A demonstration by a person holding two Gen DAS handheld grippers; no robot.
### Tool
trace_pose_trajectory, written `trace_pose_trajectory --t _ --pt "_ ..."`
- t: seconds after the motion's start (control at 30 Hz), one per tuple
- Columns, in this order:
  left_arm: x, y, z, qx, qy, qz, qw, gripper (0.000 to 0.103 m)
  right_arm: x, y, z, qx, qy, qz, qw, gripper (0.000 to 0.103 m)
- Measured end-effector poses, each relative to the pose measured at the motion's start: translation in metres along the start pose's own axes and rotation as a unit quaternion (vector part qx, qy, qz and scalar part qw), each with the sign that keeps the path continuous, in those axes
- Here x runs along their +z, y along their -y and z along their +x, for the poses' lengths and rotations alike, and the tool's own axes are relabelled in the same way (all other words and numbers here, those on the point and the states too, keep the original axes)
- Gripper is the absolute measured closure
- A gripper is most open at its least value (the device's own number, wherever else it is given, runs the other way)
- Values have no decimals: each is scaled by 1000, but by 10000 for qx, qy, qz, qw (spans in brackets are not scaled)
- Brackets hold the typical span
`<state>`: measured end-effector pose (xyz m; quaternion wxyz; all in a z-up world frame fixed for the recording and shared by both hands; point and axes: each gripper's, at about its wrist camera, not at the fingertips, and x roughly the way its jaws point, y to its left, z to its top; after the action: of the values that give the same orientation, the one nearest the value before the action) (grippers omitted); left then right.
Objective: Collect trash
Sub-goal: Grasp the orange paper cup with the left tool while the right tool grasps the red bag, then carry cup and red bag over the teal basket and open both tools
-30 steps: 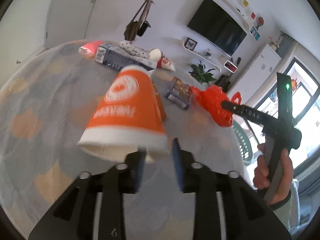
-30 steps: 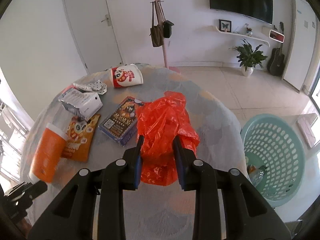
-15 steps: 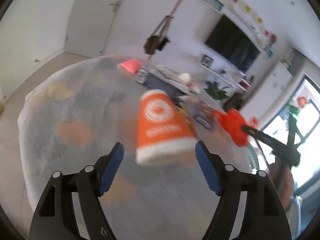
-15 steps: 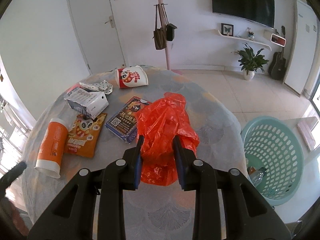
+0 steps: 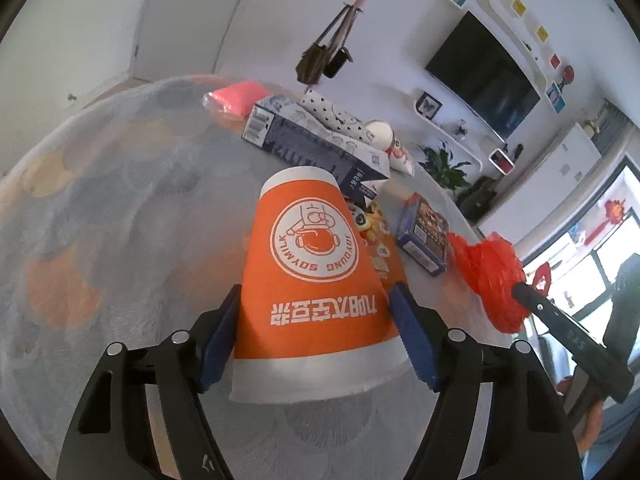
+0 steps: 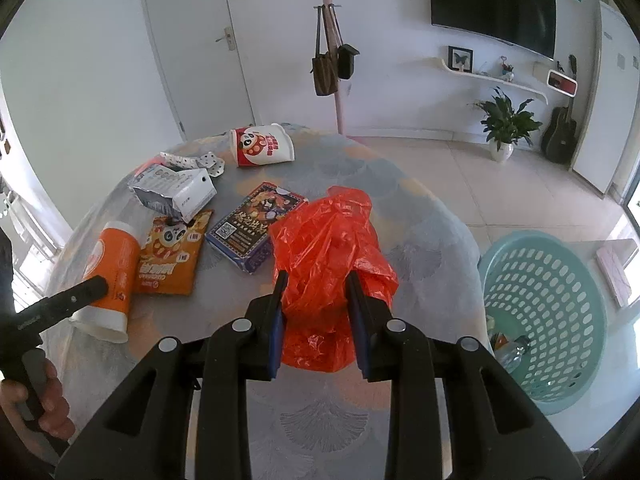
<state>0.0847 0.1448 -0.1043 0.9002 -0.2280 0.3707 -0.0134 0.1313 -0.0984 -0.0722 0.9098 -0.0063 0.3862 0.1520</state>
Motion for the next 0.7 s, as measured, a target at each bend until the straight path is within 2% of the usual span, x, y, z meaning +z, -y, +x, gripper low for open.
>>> trace_pose_trajectory --t 0.1,0.2,0.27,0.3,0.33,0.4,0.5,0.7 --pt "-1 2 -7 77 185 68 9998 43 -5 2 -2 38 24 -80 10000 77" --pt "-2 3 -14 37 277 96 9996 49 -9 6 -1 117 -2 -35 9999 71" --pt "-2 3 -18 -2 324 88 9994 55 -11 8 1 148 -59 11 9999 56" --pt "-2 3 -21 -57 342 79 9994 56 -11 8 1 126 -30 25 9999 41" --pt "-1 3 -22 -89 336 89 9994 57 -10 7 -1 81 67 44 9999 36" --pt "-1 4 -24 -150 312 131 9993 58 -6 6 0 145 71 66 9998 36" --pt "-1 8 -20 -144 263 235 9993 57 2 6 15 191 -51 172 9997 27" --pt "-6 33 -8 -107 119 552 9983 56 3 7 43 155 -390 356 9985 27"
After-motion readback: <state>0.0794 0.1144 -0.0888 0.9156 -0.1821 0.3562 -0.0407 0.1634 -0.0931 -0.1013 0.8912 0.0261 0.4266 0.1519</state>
